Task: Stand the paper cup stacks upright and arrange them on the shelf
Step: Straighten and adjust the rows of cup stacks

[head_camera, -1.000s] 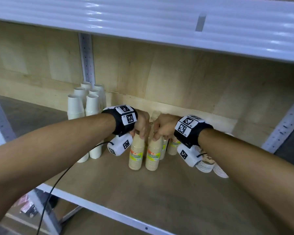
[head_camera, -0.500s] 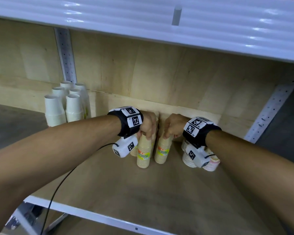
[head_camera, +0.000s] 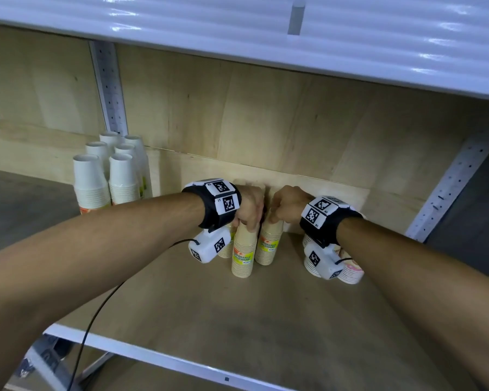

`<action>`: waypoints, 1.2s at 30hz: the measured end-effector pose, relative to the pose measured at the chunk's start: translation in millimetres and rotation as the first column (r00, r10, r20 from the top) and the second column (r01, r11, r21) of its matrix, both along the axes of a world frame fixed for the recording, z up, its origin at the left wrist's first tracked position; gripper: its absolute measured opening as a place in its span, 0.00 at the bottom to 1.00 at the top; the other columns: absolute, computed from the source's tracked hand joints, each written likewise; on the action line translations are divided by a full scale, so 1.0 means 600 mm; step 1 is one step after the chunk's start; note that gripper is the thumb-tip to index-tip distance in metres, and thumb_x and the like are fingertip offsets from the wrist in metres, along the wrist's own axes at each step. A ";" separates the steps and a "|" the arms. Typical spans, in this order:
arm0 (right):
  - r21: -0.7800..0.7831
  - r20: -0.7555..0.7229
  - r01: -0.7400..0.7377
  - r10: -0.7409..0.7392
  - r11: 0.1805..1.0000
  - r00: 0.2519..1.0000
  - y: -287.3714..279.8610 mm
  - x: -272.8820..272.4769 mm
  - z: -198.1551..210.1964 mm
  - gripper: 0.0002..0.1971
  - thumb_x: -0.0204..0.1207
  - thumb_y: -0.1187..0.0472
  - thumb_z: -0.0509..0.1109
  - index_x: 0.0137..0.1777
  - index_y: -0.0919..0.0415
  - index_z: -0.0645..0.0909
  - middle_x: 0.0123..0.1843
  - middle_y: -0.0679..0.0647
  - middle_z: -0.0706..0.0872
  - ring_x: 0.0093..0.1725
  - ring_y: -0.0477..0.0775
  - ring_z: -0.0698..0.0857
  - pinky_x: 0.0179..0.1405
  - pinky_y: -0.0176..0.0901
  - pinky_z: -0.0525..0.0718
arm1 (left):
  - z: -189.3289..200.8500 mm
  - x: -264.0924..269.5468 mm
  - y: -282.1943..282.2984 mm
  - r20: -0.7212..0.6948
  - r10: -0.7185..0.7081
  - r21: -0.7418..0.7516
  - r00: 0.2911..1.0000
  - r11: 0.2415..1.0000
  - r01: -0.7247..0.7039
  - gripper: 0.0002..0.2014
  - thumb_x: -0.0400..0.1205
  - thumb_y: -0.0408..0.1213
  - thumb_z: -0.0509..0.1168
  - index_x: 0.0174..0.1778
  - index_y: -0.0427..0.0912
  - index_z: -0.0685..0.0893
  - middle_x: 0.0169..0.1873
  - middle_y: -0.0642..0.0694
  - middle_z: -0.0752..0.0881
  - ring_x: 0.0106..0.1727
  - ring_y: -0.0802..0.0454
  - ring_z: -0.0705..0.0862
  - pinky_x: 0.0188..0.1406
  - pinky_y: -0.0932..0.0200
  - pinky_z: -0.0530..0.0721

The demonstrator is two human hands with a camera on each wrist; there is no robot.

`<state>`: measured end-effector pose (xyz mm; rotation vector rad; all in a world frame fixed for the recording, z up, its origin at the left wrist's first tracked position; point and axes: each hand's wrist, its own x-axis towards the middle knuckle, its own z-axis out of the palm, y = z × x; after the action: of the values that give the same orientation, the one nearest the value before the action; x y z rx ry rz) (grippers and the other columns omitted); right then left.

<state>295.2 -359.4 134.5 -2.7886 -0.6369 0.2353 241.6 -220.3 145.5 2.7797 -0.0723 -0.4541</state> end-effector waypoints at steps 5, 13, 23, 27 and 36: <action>-0.040 0.030 -0.011 0.012 0.999 0.999 0.005 0.000 -0.009 0.16 0.67 0.56 0.80 0.53 0.60 0.88 0.48 0.57 0.89 0.47 0.56 0.88 0.38 0.42 0.82 | -0.005 0.000 -0.001 0.025 -0.012 0.017 1.000 1.000 0.012 0.16 0.77 0.34 0.75 0.61 0.40 0.87 0.56 0.43 0.87 0.34 0.55 0.83 0.31 0.62 0.83; -0.092 0.144 -0.017 0.030 0.996 0.989 0.012 -0.005 0.010 0.13 0.67 0.53 0.76 0.48 0.60 0.87 0.47 0.56 0.88 0.45 0.56 0.87 0.39 0.45 0.85 | 0.021 -0.002 0.015 0.038 0.015 -0.006 0.999 1.000 -0.014 0.14 0.75 0.36 0.76 0.56 0.41 0.89 0.44 0.46 0.88 0.35 0.53 0.84 0.32 0.62 0.86; 0.021 0.387 -0.160 0.140 0.987 0.911 0.104 -0.029 0.080 0.13 0.74 0.54 0.70 0.55 0.59 0.83 0.58 0.57 0.81 0.57 0.60 0.83 0.54 0.50 0.84 | 0.143 -0.049 0.112 0.191 0.139 0.059 0.972 0.986 -0.153 0.16 0.76 0.44 0.75 0.58 0.45 0.87 0.46 0.48 0.87 0.40 0.50 0.87 0.36 0.59 0.86; 0.067 0.400 -0.238 0.192 0.969 0.896 0.165 -0.054 0.105 0.13 0.74 0.54 0.70 0.56 0.58 0.83 0.58 0.56 0.81 0.54 0.60 0.83 0.52 0.49 0.84 | 0.184 -0.083 0.182 0.236 0.224 0.085 0.946 0.965 -0.250 0.17 0.78 0.44 0.74 0.59 0.39 0.87 0.51 0.40 0.88 0.47 0.44 0.87 0.49 0.51 0.89; 0.198 0.347 -0.449 0.366 0.871 0.863 0.315 -0.126 0.132 0.26 0.76 0.48 0.70 0.72 0.57 0.74 0.67 0.57 0.81 0.61 0.59 0.83 0.58 0.50 0.84 | 0.213 -0.178 0.322 0.316 0.378 0.077 0.870 0.904 -0.421 0.15 0.81 0.43 0.70 0.58 0.37 0.88 0.46 0.42 0.86 0.44 0.44 0.87 0.40 0.54 0.90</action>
<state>219.5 -170.6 213.9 -2.4085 -1.2426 -0.1913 134.8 -26.9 273.0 2.8697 0.4828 0.0663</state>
